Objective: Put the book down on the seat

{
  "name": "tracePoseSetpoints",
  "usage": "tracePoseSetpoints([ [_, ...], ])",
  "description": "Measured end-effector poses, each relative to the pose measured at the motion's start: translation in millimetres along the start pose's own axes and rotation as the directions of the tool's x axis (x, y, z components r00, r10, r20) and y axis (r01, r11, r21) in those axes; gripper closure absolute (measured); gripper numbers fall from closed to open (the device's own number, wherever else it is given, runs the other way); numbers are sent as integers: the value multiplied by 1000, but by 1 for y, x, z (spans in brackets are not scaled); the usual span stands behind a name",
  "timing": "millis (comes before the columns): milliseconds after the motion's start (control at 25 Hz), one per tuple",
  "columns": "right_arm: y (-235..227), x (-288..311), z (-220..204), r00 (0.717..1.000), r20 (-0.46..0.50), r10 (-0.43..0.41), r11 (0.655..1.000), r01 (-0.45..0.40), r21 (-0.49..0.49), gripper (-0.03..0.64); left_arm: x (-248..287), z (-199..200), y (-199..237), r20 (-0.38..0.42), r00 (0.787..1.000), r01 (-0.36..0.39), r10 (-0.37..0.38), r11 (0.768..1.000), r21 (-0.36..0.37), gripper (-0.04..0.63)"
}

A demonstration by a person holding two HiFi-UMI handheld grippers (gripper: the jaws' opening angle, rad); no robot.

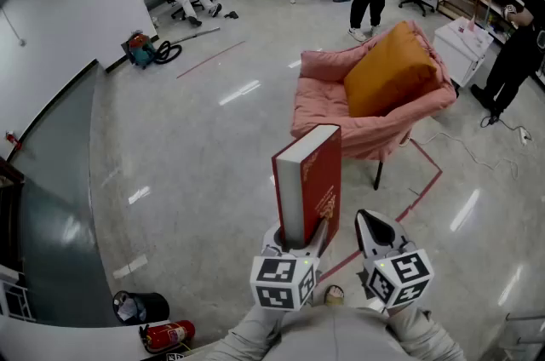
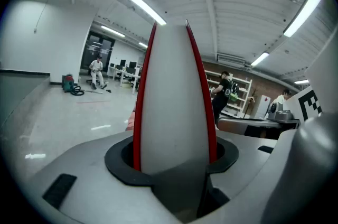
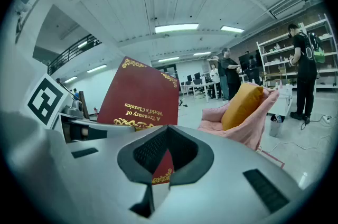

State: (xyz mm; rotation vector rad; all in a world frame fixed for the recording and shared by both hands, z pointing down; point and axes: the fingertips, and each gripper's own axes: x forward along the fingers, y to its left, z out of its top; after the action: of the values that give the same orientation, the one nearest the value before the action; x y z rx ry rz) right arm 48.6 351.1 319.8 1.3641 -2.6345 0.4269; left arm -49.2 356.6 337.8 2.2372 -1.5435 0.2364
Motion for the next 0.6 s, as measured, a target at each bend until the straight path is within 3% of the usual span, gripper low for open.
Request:
tracePoseSetpoints([
  [600, 10, 24, -1, 1000, -14, 19, 1000, -19, -21, 612, 10, 1, 25, -15, 1000, 1, -2, 1000, -28, 351],
])
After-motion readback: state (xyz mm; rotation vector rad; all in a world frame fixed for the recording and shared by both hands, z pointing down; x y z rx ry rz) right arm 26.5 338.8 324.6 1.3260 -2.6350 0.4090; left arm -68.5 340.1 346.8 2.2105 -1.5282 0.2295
